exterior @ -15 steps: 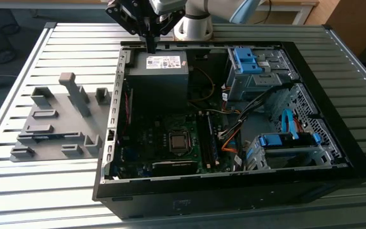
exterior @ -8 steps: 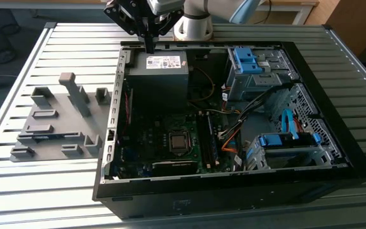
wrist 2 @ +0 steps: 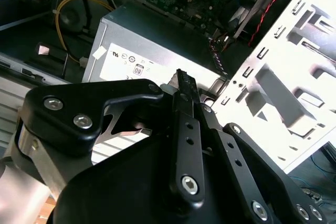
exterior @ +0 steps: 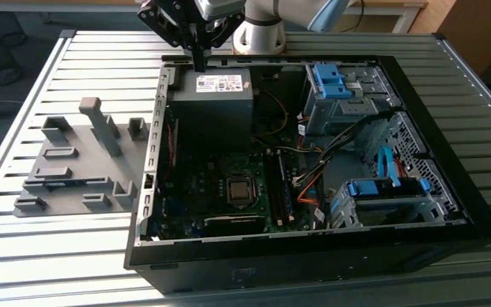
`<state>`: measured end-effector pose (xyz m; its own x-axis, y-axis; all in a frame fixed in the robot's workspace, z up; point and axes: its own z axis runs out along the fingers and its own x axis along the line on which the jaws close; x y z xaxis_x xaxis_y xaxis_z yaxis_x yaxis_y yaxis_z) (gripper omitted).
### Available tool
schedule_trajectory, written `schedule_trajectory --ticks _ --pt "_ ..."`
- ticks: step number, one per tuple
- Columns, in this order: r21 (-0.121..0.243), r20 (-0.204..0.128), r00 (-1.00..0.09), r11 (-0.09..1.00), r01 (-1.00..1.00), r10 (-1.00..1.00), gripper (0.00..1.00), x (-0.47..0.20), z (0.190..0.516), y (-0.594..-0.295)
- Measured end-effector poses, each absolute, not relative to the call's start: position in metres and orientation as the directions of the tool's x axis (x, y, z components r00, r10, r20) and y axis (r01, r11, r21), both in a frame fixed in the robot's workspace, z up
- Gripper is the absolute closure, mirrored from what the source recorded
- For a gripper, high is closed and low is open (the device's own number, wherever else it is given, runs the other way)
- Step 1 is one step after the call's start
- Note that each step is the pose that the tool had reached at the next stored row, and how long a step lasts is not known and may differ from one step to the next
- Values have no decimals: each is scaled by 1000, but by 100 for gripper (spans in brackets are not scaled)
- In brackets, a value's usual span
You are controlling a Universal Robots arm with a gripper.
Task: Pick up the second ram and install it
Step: 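Reach for the second ram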
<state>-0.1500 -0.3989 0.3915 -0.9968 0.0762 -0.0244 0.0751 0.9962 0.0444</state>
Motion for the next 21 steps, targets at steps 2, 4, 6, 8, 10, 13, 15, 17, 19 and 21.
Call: schedule_trajectory --ticks 2,4,6,8,10,13,15,17,19,21 --pt "44 -24 -997 996 75 76 89 -150 391 -399" --pt "44 -24 -997 996 75 76 89 -151 391 -399" --pt "44 -24 -997 996 75 76 89 -151 391 -399" --pt "44 -24 -997 996 75 76 89 -152 391 -399" --pt "44 -24 -997 996 75 76 89 -152 391 -399" --pt "44 -24 -997 996 75 76 89 -153 391 -399" --pt "44 -24 -997 996 75 76 89 -153 391 -399" --pt "44 -24 -997 996 75 76 89 -154 391 -399" --pt "44 -24 -997 996 75 76 89 -154 391 -399" --pt "44 -24 -997 996 75 76 89 -155 390 -399"
